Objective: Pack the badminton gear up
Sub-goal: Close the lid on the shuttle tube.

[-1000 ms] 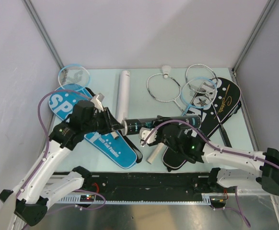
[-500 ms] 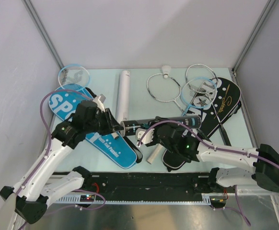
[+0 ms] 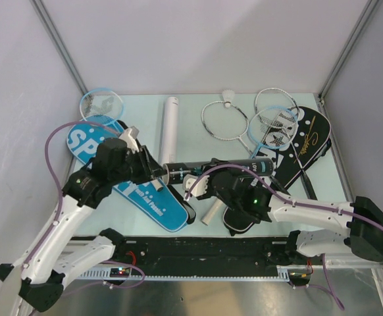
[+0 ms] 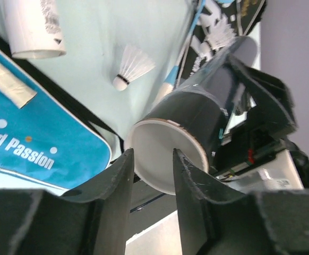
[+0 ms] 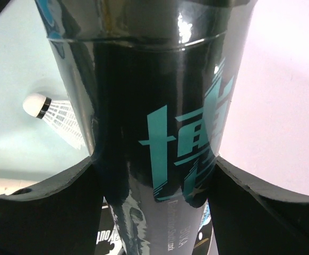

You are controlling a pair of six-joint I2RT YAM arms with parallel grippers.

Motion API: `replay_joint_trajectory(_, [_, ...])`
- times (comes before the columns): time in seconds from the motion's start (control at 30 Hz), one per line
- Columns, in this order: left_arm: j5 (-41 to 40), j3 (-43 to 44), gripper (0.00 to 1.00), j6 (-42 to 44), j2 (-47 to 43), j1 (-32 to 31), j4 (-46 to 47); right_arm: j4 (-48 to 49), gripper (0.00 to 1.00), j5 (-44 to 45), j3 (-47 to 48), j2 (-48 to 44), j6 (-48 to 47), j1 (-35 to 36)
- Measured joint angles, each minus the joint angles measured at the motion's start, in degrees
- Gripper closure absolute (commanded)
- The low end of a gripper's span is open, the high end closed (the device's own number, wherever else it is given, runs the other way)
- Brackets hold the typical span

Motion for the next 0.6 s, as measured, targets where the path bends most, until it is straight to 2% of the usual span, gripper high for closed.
replay_joint_trajectory(0.03, [0.2, 0.5, 0.51, 0.0, -0.4, 0.0, 0.0, 0.1, 0.82, 0.0, 0.2, 0.0, 0.3, 0.0])
replay_joint_trajectory(0.17, [0.9, 5.7, 0.24, 0.9, -2.4, -0.4, -0.2, 2.3, 0.82, 0.4, 1.5, 0.0, 2.5, 0.6])
replay_joint_trajectory(0.23, [1.6, 9.6, 0.15, 2.1, -3.1, -0.8, -0.3, 4.6, 0.82, -0.1, 3.0, -0.4, 4.2, 0.8])
replay_joint_trajectory(0.4, [3.9, 19.1, 0.08, 5.5, -3.9, -1.1, 3.4, 5.5, 0.81, -2.9, 4.6, -3.1, 7.1, 1.2])
replay_joint_trajectory(0.6, [3.3, 21.4, 0.08, 10.9, -8.9, -1.1, 5.4, 2.7, 0.8, -8.8, 6.3, -4.3, 16.9, -2.3])
